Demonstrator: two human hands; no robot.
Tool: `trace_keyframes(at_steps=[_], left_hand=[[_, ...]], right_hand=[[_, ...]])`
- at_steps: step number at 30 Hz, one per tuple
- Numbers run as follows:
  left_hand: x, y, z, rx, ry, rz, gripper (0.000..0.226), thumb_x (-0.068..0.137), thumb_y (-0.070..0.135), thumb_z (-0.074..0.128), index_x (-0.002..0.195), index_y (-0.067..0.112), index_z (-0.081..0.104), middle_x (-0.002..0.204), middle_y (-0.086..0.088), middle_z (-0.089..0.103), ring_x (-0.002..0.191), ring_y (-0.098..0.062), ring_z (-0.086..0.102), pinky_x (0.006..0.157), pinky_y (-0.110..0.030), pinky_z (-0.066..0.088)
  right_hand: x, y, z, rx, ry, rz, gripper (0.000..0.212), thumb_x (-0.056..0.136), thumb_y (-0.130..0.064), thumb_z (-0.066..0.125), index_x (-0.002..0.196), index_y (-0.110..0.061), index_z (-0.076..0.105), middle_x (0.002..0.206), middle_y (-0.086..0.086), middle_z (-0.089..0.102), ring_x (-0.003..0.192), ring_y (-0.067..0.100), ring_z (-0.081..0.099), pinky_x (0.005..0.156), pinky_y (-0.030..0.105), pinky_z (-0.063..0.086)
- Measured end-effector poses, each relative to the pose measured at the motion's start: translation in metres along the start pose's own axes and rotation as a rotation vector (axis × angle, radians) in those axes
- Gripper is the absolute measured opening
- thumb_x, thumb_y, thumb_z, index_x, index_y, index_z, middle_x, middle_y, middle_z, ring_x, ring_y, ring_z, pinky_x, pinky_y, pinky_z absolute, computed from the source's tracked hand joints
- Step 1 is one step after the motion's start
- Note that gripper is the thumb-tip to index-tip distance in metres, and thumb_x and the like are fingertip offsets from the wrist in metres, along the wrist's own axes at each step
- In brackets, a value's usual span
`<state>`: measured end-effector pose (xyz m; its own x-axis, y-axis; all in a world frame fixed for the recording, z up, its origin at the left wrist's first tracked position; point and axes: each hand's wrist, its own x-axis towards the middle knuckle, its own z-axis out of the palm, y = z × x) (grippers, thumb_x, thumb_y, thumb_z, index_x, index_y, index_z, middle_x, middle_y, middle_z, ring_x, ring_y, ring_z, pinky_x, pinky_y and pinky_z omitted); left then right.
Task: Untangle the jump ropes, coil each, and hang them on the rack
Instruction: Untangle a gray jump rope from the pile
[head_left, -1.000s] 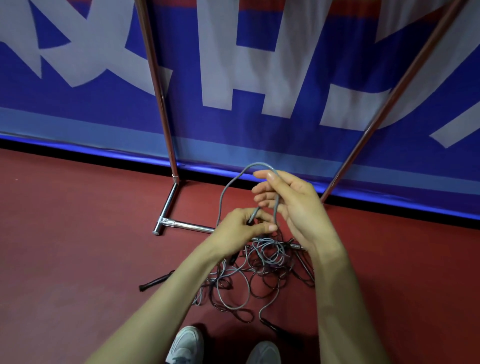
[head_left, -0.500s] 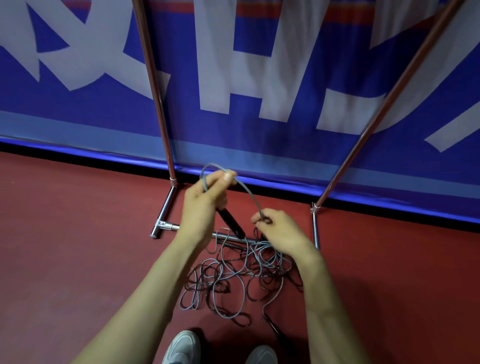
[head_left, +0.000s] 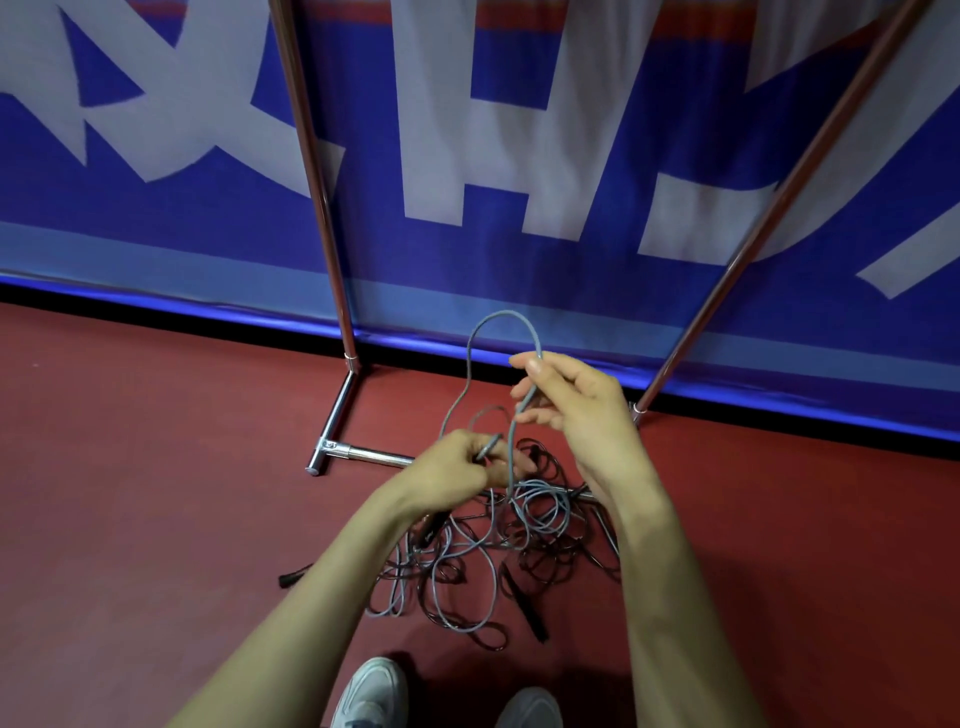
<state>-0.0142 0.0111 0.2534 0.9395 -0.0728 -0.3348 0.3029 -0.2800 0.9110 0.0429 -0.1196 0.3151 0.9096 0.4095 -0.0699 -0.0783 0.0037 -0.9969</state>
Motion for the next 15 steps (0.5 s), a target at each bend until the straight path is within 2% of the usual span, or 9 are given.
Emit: trace_keyframes(at_steps=[2, 5, 7, 9, 11, 13, 15], left_hand=[[-0.003, 0.004, -0.001, 0.018, -0.023, -0.014, 0.021, 0.091, 0.01, 0.059, 0.091, 0.021, 0.076, 0.089, 0.003, 0.073, 0.08, 0.0, 0.062, 0.089, -0.024, 0.049], [-0.005, 0.004, -0.002, 0.024, -0.032, -0.036, 0.022, 0.078, 0.023, 0.055, 0.072, 0.031, 0.075, 0.092, -0.002, 0.075, 0.09, -0.013, 0.065, 0.094, -0.033, 0.047], [-0.005, 0.005, -0.001, -0.014, 0.006, -0.016, 0.013, 0.082, 0.022, 0.064, 0.072, 0.021, 0.073, 0.079, 0.001, 0.072, 0.077, -0.011, 0.061, 0.081, -0.027, 0.048], [-0.005, 0.01, 0.001, -0.037, 0.128, 0.038, 0.019, 0.09, 0.02, 0.068, 0.071, 0.015, 0.067, 0.054, 0.014, 0.056, 0.053, 0.0, 0.046, 0.06, -0.016, 0.037], [-0.005, 0.017, 0.001, -0.153, 0.223, 0.114, 0.022, 0.094, 0.018, 0.062, 0.072, 0.014, 0.064, 0.042, 0.015, 0.045, 0.042, 0.001, 0.033, 0.048, -0.013, 0.028], [-0.004, 0.02, -0.004, -0.31, 0.284, 0.202, 0.023, 0.094, 0.019, 0.061, 0.073, 0.01, 0.065, 0.046, 0.012, 0.038, 0.045, -0.005, 0.026, 0.045, -0.018, 0.021], [-0.004, 0.022, -0.008, -0.405, 0.339, 0.26, 0.02, 0.094, 0.019, 0.06, 0.077, 0.01, 0.068, 0.053, 0.006, 0.043, 0.049, -0.009, 0.024, 0.047, -0.021, 0.019]], right_hand=[[0.001, 0.0, -0.003, 0.045, 0.063, -0.009, 0.02, 0.098, -0.01, 0.051, 0.092, -0.015, 0.069, 0.07, 0.003, 0.061, 0.065, 0.006, 0.059, 0.06, 0.02, 0.052], [0.003, 0.0, -0.008, 0.144, 0.159, -0.007, 0.019, 0.098, -0.012, 0.051, 0.09, -0.014, 0.069, 0.072, 0.003, 0.06, 0.065, 0.008, 0.058, 0.061, 0.02, 0.052], [0.005, 0.001, -0.011, 0.201, 0.192, 0.003, 0.019, 0.099, -0.013, 0.05, 0.093, -0.013, 0.067, 0.075, 0.004, 0.062, 0.065, 0.008, 0.059, 0.062, 0.02, 0.053], [0.007, 0.004, -0.012, 0.212, 0.184, 0.032, 0.02, 0.1, -0.013, 0.047, 0.095, -0.014, 0.066, 0.081, 0.004, 0.065, 0.068, 0.009, 0.061, 0.063, 0.021, 0.054], [0.007, 0.009, -0.012, 0.116, 0.146, 0.101, 0.023, 0.1, -0.007, 0.045, 0.096, -0.015, 0.065, 0.089, 0.005, 0.067, 0.073, 0.011, 0.062, 0.065, 0.021, 0.056], [0.006, 0.015, -0.01, -0.002, 0.042, 0.212, 0.029, 0.097, 0.001, 0.043, 0.094, -0.016, 0.065, 0.095, 0.006, 0.069, 0.081, 0.015, 0.063, 0.067, 0.021, 0.056], [0.002, 0.02, -0.009, -0.094, -0.136, 0.306, 0.034, 0.095, 0.004, 0.042, 0.094, -0.021, 0.066, 0.099, 0.002, 0.069, 0.086, 0.014, 0.062, 0.071, 0.022, 0.056]])
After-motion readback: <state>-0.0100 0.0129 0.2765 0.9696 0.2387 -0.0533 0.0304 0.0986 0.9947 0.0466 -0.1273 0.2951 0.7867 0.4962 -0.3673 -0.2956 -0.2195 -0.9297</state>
